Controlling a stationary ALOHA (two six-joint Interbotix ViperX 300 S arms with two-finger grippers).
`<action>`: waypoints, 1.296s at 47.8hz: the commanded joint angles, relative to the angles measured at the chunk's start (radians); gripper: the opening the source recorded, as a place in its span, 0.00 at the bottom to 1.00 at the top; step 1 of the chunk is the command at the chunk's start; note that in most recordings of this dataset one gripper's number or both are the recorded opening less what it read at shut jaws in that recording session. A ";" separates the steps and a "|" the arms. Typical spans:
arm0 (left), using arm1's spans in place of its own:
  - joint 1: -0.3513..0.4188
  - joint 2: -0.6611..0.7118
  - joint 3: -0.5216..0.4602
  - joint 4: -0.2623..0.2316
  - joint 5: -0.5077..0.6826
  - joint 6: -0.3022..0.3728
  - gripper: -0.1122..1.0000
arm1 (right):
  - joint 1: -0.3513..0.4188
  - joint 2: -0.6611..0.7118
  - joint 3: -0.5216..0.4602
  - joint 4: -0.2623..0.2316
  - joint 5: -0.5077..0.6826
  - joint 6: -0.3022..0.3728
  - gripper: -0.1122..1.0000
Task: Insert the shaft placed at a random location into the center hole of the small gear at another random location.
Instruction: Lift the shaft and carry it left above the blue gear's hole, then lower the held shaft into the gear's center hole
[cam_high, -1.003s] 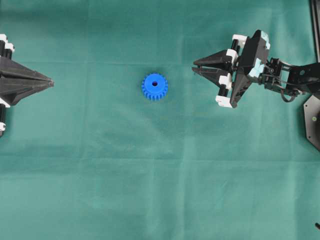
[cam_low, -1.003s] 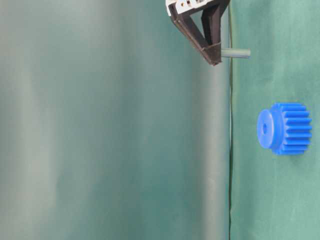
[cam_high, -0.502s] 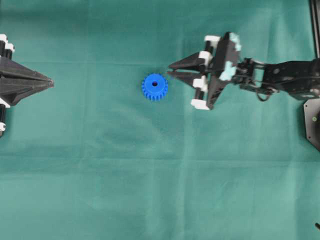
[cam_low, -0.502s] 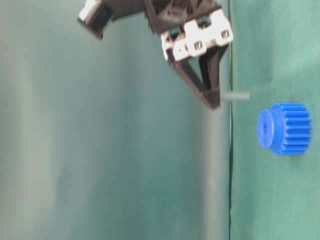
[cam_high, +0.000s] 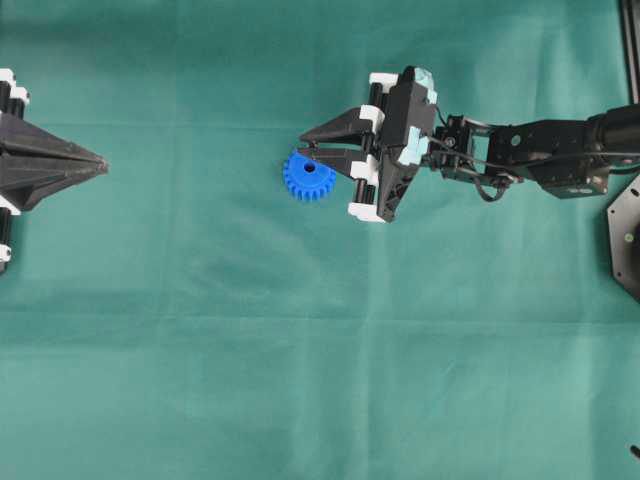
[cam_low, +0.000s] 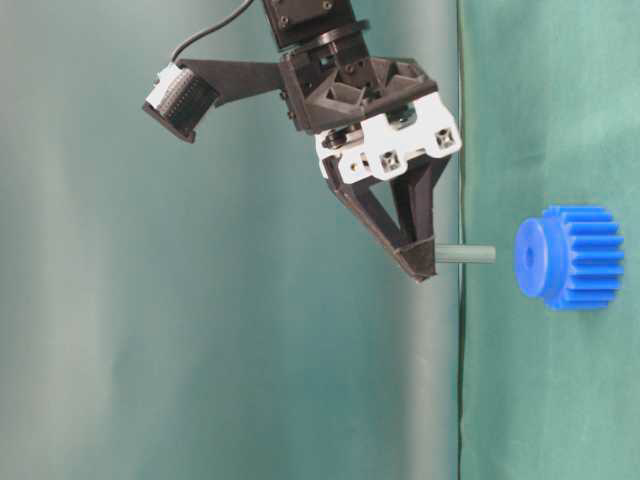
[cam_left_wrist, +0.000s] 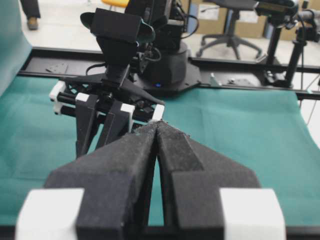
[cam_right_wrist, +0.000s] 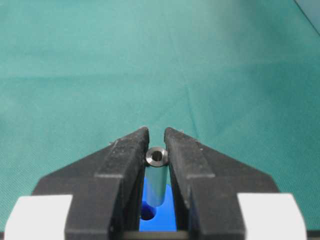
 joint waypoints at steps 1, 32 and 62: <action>0.002 0.005 -0.011 -0.002 -0.005 -0.002 0.10 | 0.002 -0.008 -0.018 -0.002 -0.003 0.000 0.23; 0.002 0.005 -0.009 -0.003 -0.005 -0.002 0.10 | 0.002 0.046 -0.021 0.008 -0.009 0.012 0.23; 0.002 0.003 -0.009 -0.003 -0.005 -0.002 0.10 | 0.014 -0.026 -0.020 0.005 -0.018 0.008 0.23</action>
